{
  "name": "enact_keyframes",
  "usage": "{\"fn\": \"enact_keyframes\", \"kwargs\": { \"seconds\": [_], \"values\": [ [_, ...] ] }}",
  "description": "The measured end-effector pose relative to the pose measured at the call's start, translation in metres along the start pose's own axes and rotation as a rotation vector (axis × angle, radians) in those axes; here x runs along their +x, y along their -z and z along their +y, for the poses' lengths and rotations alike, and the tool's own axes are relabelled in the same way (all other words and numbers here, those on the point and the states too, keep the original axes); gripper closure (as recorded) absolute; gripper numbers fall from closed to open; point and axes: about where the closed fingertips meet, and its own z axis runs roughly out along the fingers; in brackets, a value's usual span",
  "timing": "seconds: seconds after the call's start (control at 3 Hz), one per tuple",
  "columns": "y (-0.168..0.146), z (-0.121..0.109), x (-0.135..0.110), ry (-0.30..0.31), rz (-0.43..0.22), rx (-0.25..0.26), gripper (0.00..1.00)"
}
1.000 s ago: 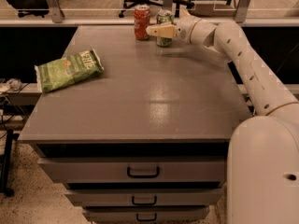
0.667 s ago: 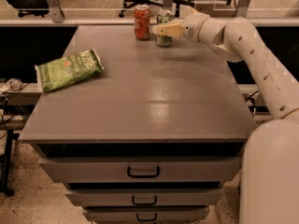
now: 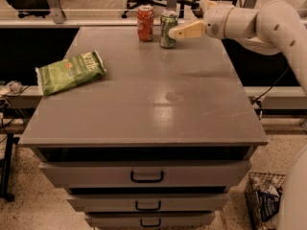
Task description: Move green can near coke can
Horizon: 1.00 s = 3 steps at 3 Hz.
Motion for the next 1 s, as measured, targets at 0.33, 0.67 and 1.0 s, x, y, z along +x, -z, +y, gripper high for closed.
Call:
{"fn": "enact_keyframes", "kwargs": {
  "seconds": [0.33,0.67,1.0],
  "values": [
    [0.0326,0.0226,-0.0122,0.071,0.07,-0.08,0.0],
    [0.0342,0.0325,-0.0131,0.077,0.078,-0.116,0.0],
    [0.0341,0.0325,-0.0131,0.077,0.078,-0.116,0.0]
  ]
}}
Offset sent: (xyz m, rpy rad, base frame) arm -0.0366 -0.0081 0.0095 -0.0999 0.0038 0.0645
